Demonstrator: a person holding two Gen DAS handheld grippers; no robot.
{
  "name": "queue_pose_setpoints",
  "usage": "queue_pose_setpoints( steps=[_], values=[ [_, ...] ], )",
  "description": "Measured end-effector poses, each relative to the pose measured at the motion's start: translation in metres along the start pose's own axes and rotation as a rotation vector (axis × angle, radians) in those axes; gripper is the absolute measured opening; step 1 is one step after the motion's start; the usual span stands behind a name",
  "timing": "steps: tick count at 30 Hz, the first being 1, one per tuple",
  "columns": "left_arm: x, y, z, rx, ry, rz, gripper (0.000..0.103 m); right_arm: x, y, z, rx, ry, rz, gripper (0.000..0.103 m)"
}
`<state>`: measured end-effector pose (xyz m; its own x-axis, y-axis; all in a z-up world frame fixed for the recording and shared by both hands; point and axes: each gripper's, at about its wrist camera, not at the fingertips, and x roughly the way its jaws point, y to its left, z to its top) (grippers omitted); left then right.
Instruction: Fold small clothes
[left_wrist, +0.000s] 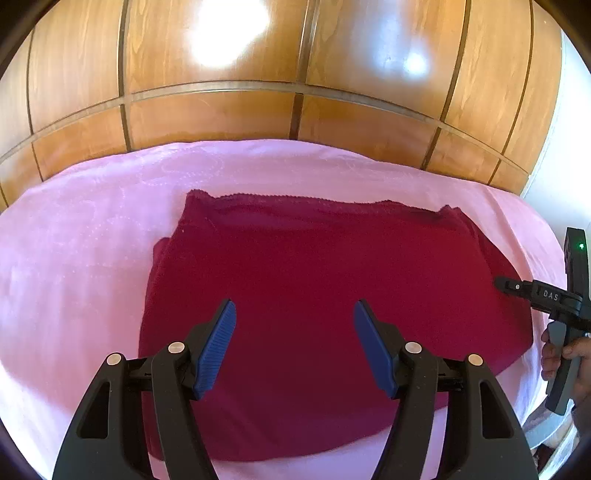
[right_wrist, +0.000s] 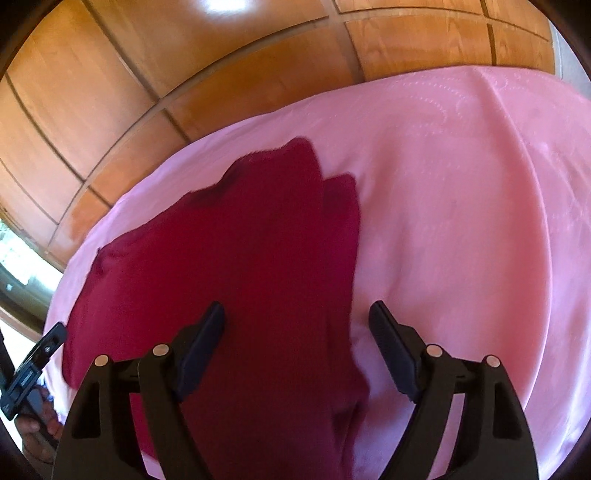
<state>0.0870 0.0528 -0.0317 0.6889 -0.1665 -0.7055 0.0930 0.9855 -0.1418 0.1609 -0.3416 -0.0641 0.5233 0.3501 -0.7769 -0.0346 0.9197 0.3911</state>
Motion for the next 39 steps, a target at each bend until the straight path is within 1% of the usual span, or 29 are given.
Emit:
queue_pose_setpoints(
  steps=[2,4,6,8,12,15,17,20,23,26,28,30,33,34,37,39],
  values=[
    [-0.001,-0.001,-0.003,-0.003,0.000,-0.004,0.065,-0.003,0.000,-0.007,0.024,0.003,0.033,0.080],
    [-0.002,-0.002,-0.005,-0.005,0.002,-0.005,0.065,-0.006,0.000,-0.012,0.037,0.001,0.049,0.080],
    [-0.002,-0.002,-0.007,-0.008,0.006,-0.007,0.065,-0.009,0.001,-0.017,0.047,0.002,0.062,0.076],
    [-0.003,-0.002,-0.009,-0.008,0.008,-0.009,0.065,-0.011,0.001,-0.018,0.052,0.005,0.076,0.069],
    [-0.003,-0.002,-0.014,-0.008,0.012,-0.007,0.065,-0.013,0.001,-0.019,0.066,0.010,0.091,0.062],
    [-0.002,-0.002,-0.017,-0.013,0.019,-0.010,0.065,-0.013,0.003,-0.019,0.045,0.028,0.088,0.055],
    [0.002,-0.001,-0.019,-0.015,0.032,-0.010,0.065,-0.012,0.007,-0.018,0.025,0.040,0.080,0.046],
    [0.010,0.003,-0.024,-0.025,0.062,-0.012,0.065,-0.012,0.011,-0.016,0.001,0.051,0.064,0.037],
    [0.013,0.010,-0.028,-0.052,0.071,-0.028,0.068,-0.011,0.015,-0.016,-0.026,0.065,0.045,0.036],
    [0.010,0.013,-0.028,-0.051,0.066,-0.040,0.068,-0.009,0.007,-0.015,0.022,0.082,0.081,0.040],
    [0.010,0.018,-0.029,-0.051,0.069,-0.047,0.068,-0.009,0.005,-0.015,0.031,0.088,0.089,0.043],
    [0.009,0.024,-0.030,-0.078,0.075,-0.062,0.068,-0.010,0.004,-0.016,0.032,0.086,0.093,0.043],
    [0.003,0.034,-0.027,-0.147,0.075,-0.106,0.068,-0.012,0.004,-0.016,0.031,0.078,0.085,0.041],
    [0.001,0.037,-0.026,-0.167,0.072,-0.121,0.068,-0.013,0.005,-0.016,0.027,0.076,0.083,0.038],
    [-0.004,0.044,-0.025,-0.190,0.073,-0.130,0.068,-0.017,0.013,-0.014,0.000,0.067,0.067,0.031],
    [-0.007,0.049,-0.025,-0.203,0.076,-0.152,0.068,-0.022,0.023,-0.011,-0.026,0.055,0.058,0.029]
  ],
)
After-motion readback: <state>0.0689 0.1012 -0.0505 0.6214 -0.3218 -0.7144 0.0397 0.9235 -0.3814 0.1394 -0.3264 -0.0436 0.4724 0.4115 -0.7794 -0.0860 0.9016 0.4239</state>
